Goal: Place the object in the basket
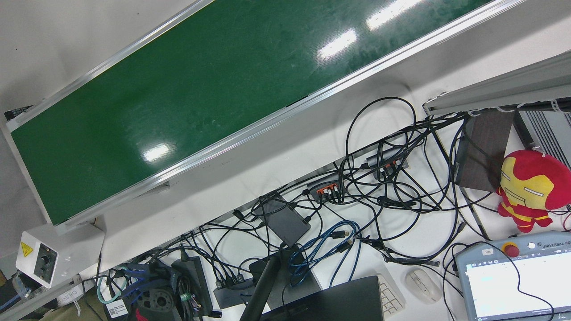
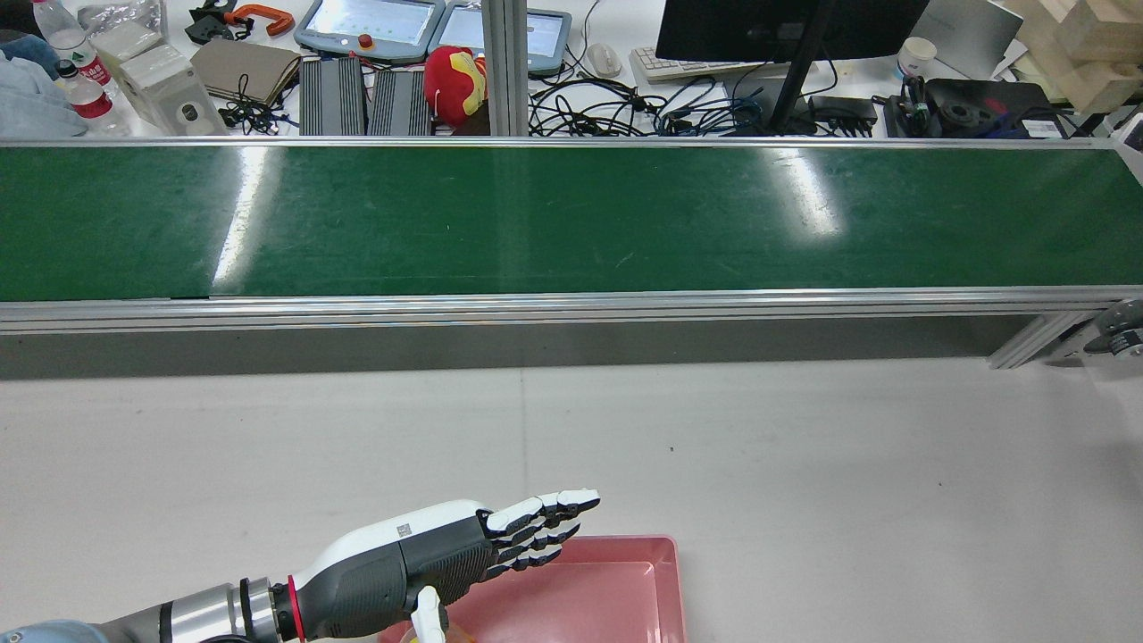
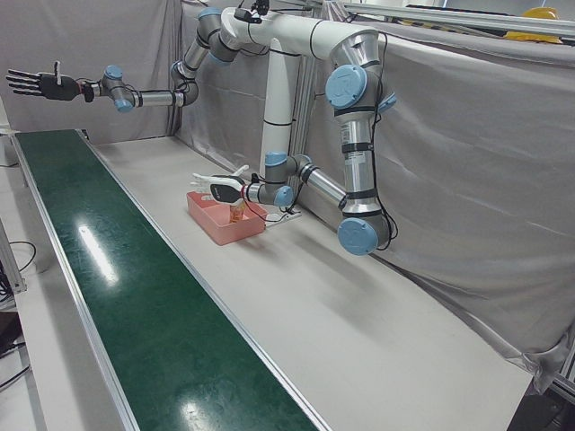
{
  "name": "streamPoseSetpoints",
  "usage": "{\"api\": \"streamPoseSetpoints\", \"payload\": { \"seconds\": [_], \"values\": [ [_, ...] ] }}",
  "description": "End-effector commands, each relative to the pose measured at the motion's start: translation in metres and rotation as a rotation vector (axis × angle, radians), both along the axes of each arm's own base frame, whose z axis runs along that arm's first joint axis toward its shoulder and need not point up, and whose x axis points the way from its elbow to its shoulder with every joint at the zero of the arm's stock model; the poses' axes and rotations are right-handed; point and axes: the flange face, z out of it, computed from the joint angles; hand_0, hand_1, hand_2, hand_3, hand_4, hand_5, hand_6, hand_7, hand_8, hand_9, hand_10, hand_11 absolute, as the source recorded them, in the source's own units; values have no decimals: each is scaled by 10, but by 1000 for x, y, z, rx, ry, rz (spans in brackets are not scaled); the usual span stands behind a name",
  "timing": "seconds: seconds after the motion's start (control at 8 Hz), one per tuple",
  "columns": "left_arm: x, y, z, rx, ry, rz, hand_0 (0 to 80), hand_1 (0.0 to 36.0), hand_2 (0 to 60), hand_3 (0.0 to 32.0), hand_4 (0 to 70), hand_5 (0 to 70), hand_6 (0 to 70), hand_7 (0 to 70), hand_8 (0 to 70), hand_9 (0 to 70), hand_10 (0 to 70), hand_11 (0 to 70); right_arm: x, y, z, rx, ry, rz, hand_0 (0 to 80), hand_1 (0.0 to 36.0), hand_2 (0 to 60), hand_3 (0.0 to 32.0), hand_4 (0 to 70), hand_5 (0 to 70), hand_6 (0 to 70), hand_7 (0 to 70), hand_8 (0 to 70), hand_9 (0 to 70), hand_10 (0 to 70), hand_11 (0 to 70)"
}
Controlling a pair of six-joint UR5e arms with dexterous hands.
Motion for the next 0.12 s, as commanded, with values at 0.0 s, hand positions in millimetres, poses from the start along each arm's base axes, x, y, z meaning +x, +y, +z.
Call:
{"api": "streamPoseSetpoints", "payload": {
  "seconds": [0.0],
  "values": [
    [-81, -31, -27, 4, 64, -102, 638, 22, 0, 90, 5, 145, 0, 0, 42, 44, 27, 58, 0, 0, 1, -1, 0, 1, 0, 0, 0, 0, 0, 0, 0, 0, 0, 0, 0, 0]
  ]
}}
